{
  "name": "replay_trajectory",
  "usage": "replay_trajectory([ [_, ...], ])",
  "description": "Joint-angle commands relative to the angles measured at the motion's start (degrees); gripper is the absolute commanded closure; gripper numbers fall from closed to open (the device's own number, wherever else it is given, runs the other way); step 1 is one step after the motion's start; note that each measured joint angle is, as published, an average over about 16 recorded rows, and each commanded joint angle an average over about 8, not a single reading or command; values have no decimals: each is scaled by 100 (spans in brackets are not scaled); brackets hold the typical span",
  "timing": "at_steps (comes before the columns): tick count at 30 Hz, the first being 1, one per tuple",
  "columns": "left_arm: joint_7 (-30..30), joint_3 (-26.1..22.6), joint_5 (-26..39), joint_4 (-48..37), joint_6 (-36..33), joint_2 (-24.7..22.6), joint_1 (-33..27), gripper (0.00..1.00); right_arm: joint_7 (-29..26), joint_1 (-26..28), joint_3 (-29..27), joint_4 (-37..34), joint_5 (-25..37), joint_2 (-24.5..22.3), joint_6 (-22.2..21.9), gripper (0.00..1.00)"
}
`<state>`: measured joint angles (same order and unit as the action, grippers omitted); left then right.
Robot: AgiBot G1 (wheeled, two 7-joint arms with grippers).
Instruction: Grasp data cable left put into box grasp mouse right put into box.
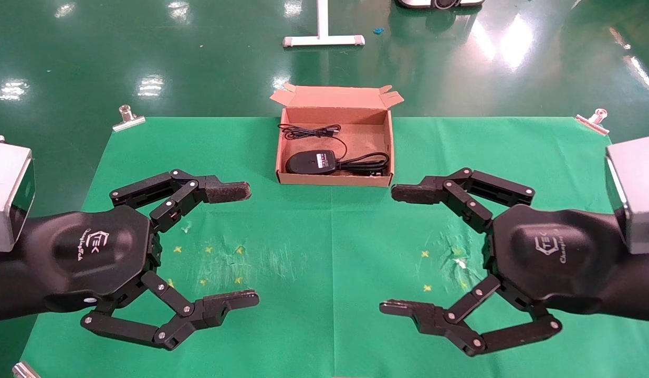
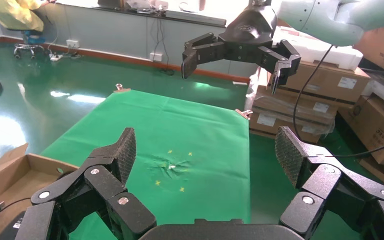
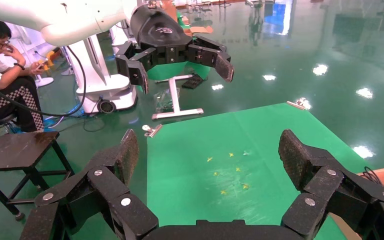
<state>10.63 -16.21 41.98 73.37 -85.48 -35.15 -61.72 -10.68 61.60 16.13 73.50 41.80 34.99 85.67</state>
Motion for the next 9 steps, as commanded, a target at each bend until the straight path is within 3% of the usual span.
replay_trajectory([
  [1, 0, 0, 0, 0, 0, 0, 0, 0, 0, 0, 0, 0, 0, 0, 0, 0],
  [9, 0, 0, 0, 0, 0, 0, 0, 0, 0, 0, 0, 0, 0, 0, 0, 0],
])
